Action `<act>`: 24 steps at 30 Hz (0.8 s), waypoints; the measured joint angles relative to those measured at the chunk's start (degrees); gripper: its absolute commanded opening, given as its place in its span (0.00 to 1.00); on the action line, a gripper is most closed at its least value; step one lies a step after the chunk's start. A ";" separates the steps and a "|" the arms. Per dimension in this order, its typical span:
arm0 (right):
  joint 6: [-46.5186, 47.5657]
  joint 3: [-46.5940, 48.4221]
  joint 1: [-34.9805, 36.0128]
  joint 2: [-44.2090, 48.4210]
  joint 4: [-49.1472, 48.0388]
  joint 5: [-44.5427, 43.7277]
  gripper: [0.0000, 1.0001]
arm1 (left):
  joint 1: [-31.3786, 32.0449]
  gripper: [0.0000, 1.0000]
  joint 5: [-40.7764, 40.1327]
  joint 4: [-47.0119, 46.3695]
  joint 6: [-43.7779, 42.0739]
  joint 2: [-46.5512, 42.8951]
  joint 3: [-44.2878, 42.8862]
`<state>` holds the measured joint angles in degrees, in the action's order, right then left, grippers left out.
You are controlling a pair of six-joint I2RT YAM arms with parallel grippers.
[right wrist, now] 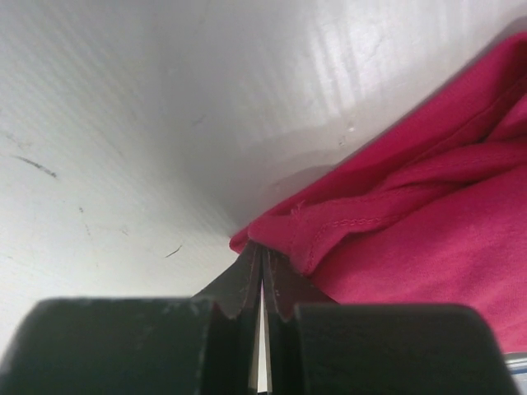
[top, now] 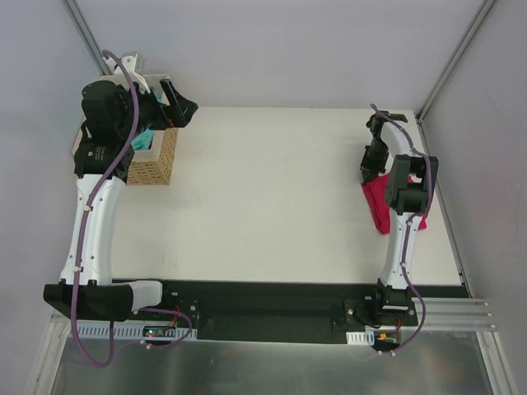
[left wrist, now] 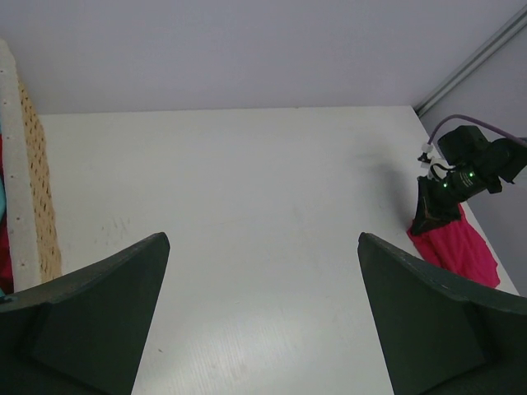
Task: Fold and stack the t-shirts
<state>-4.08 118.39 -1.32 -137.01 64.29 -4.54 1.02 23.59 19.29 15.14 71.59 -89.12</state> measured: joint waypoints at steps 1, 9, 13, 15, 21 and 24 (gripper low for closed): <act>-0.09 0.00 -0.17 0.00 -0.04 -0.09 0.01 | 0.00 0.99 0.02 0.11 0.39 -0.02 0.02; -1.22 0.00 -3.56 0.02 -0.48 -0.85 0.01 | 0.00 0.99 0.26 0.15 1.07 -0.09 0.02; -1.53 0.00 -4.83 0.11 -0.96 -0.66 0.01 | 0.00 0.99 0.42 0.22 1.22 -0.35 0.02; -1.53 0.00 -4.98 0.13 -1.05 -0.55 0.01 | 0.00 0.99 0.42 0.20 1.22 -0.44 0.02; -1.49 -5.33 -4.61 4.09 -4.59 0.61 0.01 | 0.00 0.99 0.48 0.28 1.38 -0.39 0.02; -1.42 -8.68 -3.28 9.09 -5.75 1.75 0.01 | 0.00 0.99 0.57 0.26 1.60 -0.09 0.02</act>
<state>-5.50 109.71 -4.60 -127.92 58.54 -2.79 1.02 24.16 19.55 16.73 71.50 -89.10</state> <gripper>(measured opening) 0.011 0.991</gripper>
